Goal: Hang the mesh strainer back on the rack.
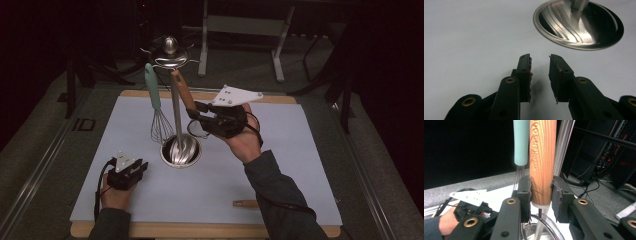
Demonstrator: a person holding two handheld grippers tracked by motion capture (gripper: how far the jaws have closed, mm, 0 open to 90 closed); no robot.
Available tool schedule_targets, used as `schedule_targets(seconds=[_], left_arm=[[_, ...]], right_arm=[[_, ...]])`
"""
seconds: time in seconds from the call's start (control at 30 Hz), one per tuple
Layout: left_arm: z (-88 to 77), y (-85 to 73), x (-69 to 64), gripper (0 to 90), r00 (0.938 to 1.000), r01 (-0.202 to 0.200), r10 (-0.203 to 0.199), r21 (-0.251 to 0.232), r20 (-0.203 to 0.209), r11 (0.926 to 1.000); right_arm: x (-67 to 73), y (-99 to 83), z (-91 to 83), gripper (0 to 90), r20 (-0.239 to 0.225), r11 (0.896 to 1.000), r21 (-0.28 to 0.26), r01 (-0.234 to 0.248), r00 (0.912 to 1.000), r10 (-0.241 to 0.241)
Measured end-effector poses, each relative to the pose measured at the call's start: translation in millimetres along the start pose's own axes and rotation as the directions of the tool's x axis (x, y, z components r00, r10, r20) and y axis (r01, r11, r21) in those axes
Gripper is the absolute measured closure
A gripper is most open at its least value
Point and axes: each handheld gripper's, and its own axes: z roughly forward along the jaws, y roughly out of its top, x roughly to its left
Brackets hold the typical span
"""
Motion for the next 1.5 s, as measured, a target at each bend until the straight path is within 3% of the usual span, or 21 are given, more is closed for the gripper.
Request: schedule_targets(seconds=[0.2, 0.73, 1.0, 1.5], left_arm=[[0.0, 0.0, 0.1, 70.8, 1.0000, 0.000, 0.000, 0.001, 0.001, 1.0000], [-0.1, 0.0, 0.2, 70.5, 1.0000, 0.000, 0.000, 0.001, 0.002, 1.0000], [0.1, 0.1, 0.2, 70.6, 1.0000, -0.001, 0.001, 0.003, 0.001, 1.0000], [0.2, 0.2, 0.3, 70.6, 1.0000, -0.003, 0.003, 0.006, 0.002, 1.0000]], right_arm=[[-0.5, 1.7, 7.7, 70.9, -0.016, 1.000, 0.011, -0.008, 0.9998, 0.009], [2.7, -2.1, 13.2, 68.0, -0.039, 0.998, 0.062, 0.026, 0.9990, -0.023], [5.0, -7.0, 9.7, 68.5, -0.038, 0.993, 0.102, 0.060, 0.9977, -0.057], [8.3, -24.5, 8.4, 68.5, -0.056, 0.974, 0.196, 0.117, 0.9925, -0.108]])
